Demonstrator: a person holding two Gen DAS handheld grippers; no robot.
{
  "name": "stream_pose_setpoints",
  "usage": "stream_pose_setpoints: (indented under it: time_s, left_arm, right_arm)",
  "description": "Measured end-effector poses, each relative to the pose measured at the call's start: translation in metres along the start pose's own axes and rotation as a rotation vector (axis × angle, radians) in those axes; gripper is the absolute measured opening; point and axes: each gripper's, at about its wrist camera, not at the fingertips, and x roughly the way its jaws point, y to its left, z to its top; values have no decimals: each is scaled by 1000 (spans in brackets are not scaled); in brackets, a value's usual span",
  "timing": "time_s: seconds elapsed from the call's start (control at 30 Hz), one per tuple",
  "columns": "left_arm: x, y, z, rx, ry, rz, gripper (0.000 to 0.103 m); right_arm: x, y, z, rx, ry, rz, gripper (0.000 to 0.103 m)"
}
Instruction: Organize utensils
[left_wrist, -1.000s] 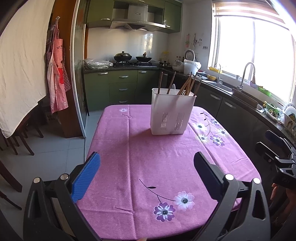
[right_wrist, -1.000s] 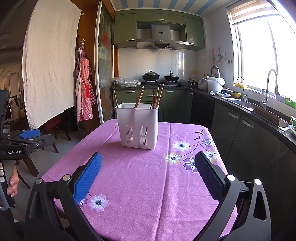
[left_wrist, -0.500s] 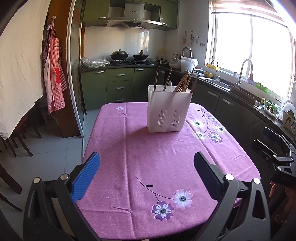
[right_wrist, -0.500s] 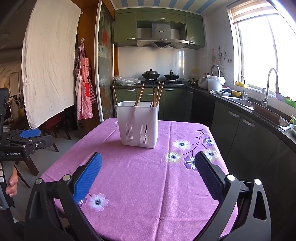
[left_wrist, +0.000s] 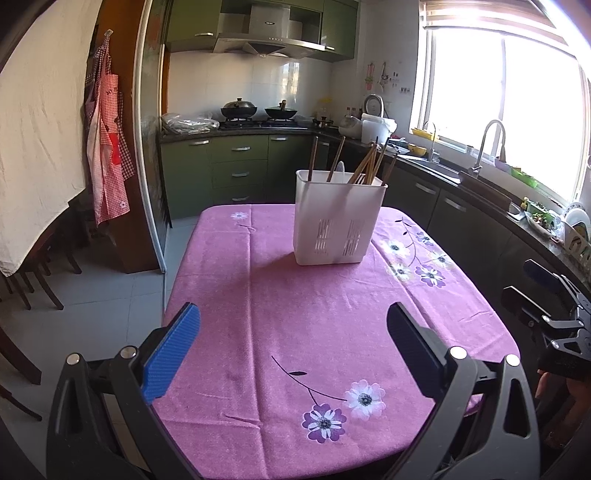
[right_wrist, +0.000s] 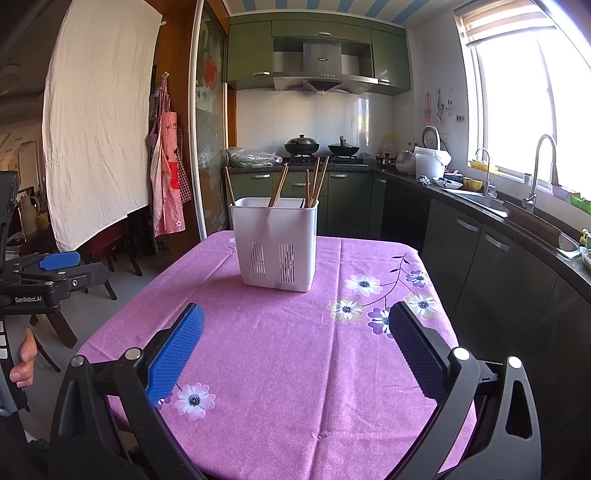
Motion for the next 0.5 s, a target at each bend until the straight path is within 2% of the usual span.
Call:
stream_pose_setpoints:
  time_s: [0.07,0.23,0.5]
  left_arm:
    - [0,-1,-1,-2,-16,-18,96]
    - [-6,-3,0,17,-77,10,96]
    - [15,3,5,7,1,33,96]
  right_arm:
    - [1,0,0,-1,2,2,99]
    - [2,-1,-1,3,7,5,99]
    - [7,-3,-2,9,17,5,99]
